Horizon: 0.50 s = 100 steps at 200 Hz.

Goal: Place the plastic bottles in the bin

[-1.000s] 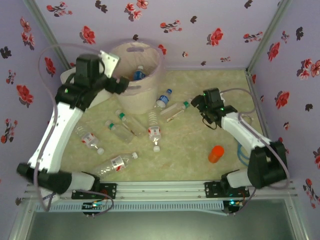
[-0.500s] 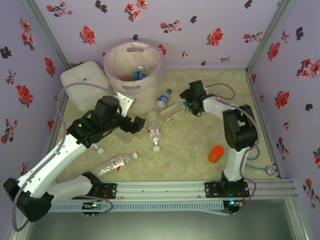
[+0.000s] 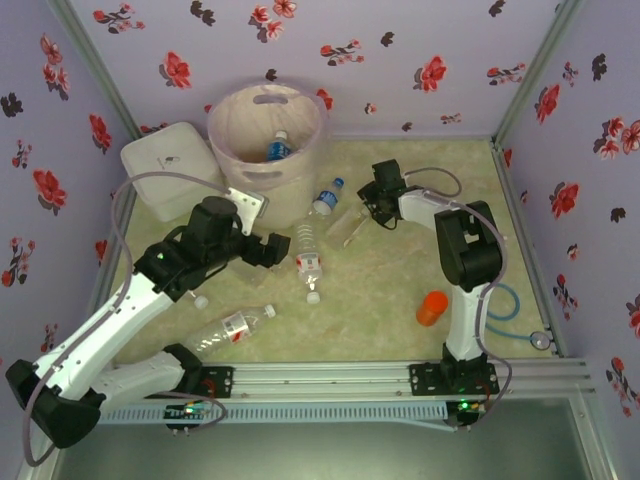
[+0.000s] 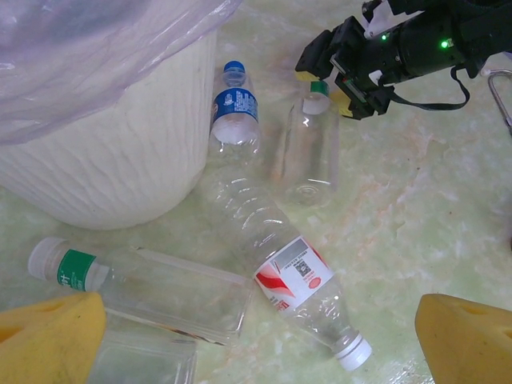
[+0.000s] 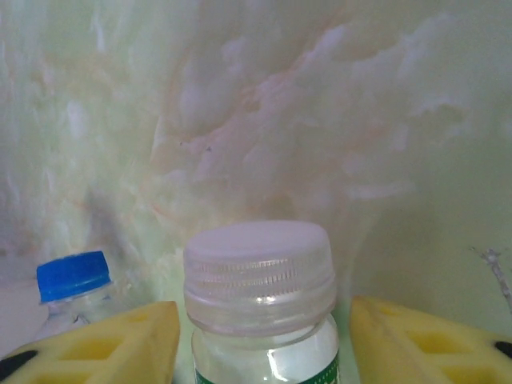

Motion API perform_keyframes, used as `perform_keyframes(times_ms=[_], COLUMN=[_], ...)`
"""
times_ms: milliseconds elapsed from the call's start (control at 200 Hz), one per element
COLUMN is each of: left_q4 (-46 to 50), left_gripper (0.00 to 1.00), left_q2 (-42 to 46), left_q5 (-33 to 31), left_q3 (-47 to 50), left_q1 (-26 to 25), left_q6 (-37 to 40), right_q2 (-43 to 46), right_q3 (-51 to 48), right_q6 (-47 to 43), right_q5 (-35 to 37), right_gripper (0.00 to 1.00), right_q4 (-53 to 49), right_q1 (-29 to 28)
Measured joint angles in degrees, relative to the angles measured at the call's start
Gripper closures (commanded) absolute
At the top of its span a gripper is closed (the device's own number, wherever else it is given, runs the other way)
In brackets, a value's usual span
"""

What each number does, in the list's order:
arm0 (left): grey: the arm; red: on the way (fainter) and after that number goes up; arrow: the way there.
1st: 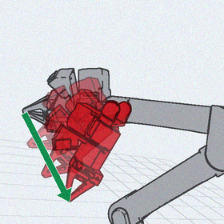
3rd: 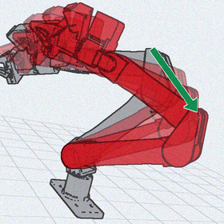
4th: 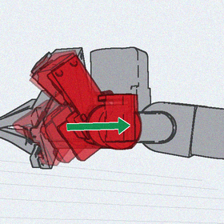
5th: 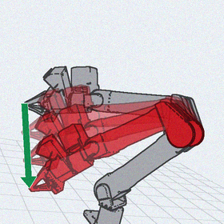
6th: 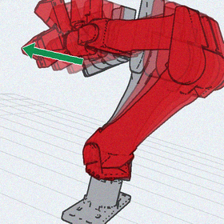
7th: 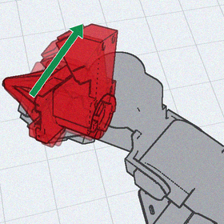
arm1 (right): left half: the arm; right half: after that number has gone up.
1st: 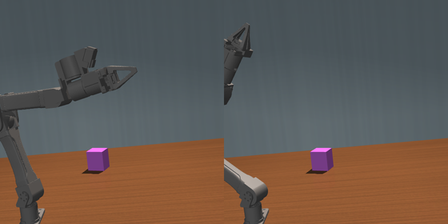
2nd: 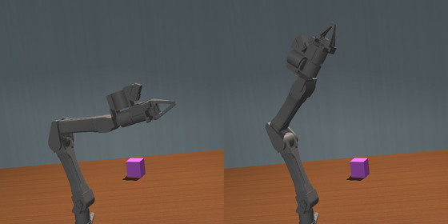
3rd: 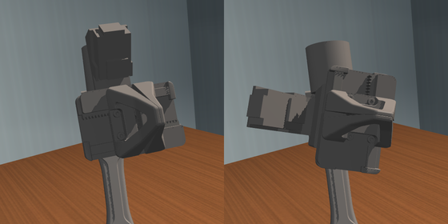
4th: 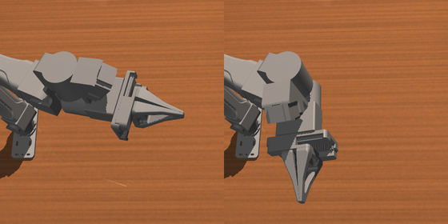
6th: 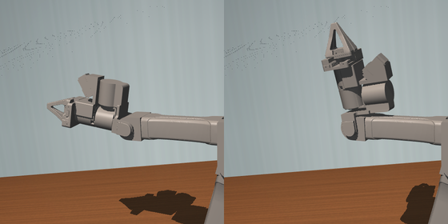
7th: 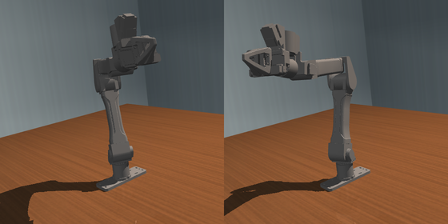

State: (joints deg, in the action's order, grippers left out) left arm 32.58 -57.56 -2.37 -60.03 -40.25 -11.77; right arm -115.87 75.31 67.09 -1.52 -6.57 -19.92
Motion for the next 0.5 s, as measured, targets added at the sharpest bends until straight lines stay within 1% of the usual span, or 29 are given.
perform_keyframes(times_ms=[60, 130, 225, 345, 500], left_q4=[-0.20, -0.57, -0.92, -1.40, -3.85], left_gripper=[0.00, 0.00, 0.00, 0.00, 0.00], left_q2=[-0.35, -0.70, -1.01, -2.34, -4.98], left_q5=[0.00, 0.00, 0.07, 1.25, 4.00], left_q3=[0.00, 0.00, -0.02, -0.42, -1.55], left_q1=[0.00, 0.00, -0.04, -0.09, -1.05], left_q6=[0.00, 0.00, 0.00, -0.42, -2.58], right_q2=[0.07, 0.87, 4.13, 12.20, 24.04], right_q3=[-0.26, -1.42, -4.42, -8.85, -13.62], right_q6=[-0.02, -0.57, -1.33, -3.82, -7.21], right_q5=[0.02, 0.02, 0.02, -0.09, -3.80], right_gripper=[0.55, 0.59, 0.70, 0.81, 0.89], right_q4=[0.20, 0.55, 0.35, -0.33, -0.39], right_q1=[0.02, 0.24, 1.09, 3.78, 7.76])
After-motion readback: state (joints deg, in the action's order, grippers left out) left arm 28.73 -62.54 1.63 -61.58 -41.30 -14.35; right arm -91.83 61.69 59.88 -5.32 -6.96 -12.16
